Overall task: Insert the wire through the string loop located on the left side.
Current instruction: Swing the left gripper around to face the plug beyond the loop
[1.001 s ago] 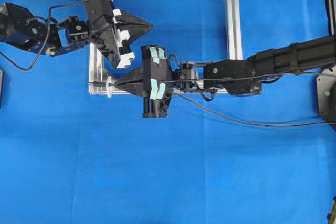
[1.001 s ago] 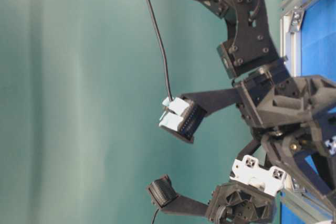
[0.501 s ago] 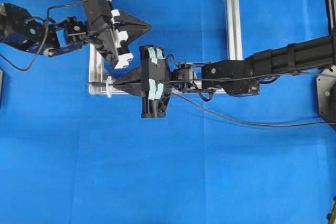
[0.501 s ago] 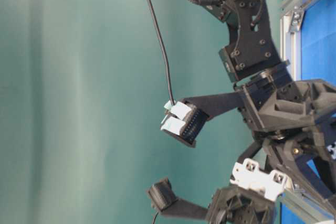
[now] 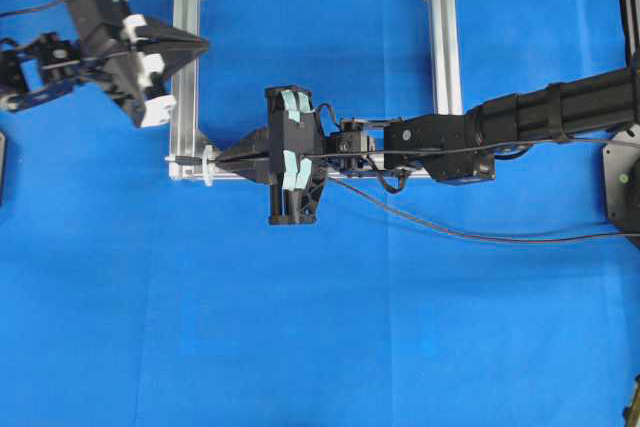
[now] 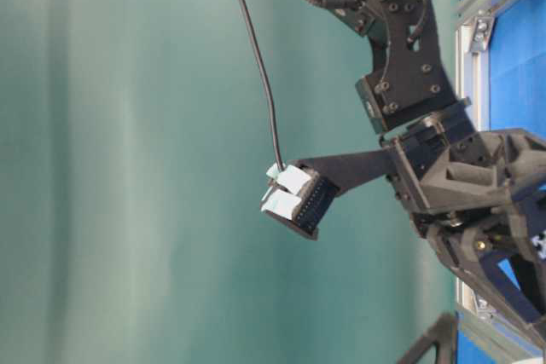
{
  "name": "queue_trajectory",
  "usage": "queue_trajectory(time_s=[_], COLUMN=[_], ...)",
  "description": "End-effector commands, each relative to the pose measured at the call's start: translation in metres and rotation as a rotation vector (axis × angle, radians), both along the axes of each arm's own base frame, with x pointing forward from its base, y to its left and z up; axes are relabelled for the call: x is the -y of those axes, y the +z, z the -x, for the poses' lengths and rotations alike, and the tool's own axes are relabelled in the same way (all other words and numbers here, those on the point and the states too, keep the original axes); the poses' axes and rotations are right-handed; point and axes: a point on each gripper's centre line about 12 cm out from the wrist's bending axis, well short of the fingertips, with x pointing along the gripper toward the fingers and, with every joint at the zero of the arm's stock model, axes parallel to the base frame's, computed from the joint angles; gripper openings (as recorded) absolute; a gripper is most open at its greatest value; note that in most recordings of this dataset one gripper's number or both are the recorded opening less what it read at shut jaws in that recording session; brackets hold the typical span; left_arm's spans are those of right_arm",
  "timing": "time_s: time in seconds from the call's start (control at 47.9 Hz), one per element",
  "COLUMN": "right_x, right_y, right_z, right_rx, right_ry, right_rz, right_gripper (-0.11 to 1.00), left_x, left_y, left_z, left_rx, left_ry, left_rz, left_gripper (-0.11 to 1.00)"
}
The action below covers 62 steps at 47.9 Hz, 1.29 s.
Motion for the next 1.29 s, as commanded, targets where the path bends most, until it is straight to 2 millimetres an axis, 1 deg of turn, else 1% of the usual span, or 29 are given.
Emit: queue_trajectory(time_s=[0.0,0.167,0.271,0.417,0.563,0.709,0.793,0.918,1.001,1.272], right_x=[-0.001,-0.001,-0.001,0.000,-0.001,-0.001,-0.001,0.000,-0.001,-0.001], right_y=[0.015,0.014,0.014,0.014,0.014,0.014,0.014,0.014,0.014,0.014], right_z=[-0.004,-0.004,-0.003,-0.003,-0.003,-0.003,-0.003,-0.003,-0.003,-0.003], right_rx=[0.038,0.037,0.035,0.034,0.034,0.034,0.034,0.034,0.034,0.034], right_ry=[0.002,0.003,0.003,0.001,0.003,0.003,0.002,0.001,0.003,0.003], right_rz=[0.001,0.002,0.002,0.002,0.002,0.002,0.001,0.002,0.002,0.004], right_gripper=[0.00,0.00,0.00,0.00,0.00,0.00,0.00,0.00,0.00,0.00], left_x=[0.000,0.002,0.003,0.011,0.034,0.069,0.085,0.103,0.107,0.107], left_y=[0.007,0.004,0.003,0.003,0.002,0.006,0.009,0.015,0.015,0.014], left_z=[0.012,0.031,0.034,0.031,0.026,0.021,0.020,0.018,0.017,0.017], left_rx=[0.026,0.011,0.007,0.006,0.006,0.022,0.033,0.058,0.054,0.040], left_ry=[0.014,0.036,0.036,0.000,-0.094,-0.238,-0.304,-0.379,-0.395,-0.395], left_rz=[-0.014,-0.009,-0.003,-0.003,-0.003,-0.008,-0.010,-0.011,-0.009,-0.005], left_gripper=[0.00,0.00,0.00,0.00,0.00,0.00,0.00,0.00,0.00,0.00])
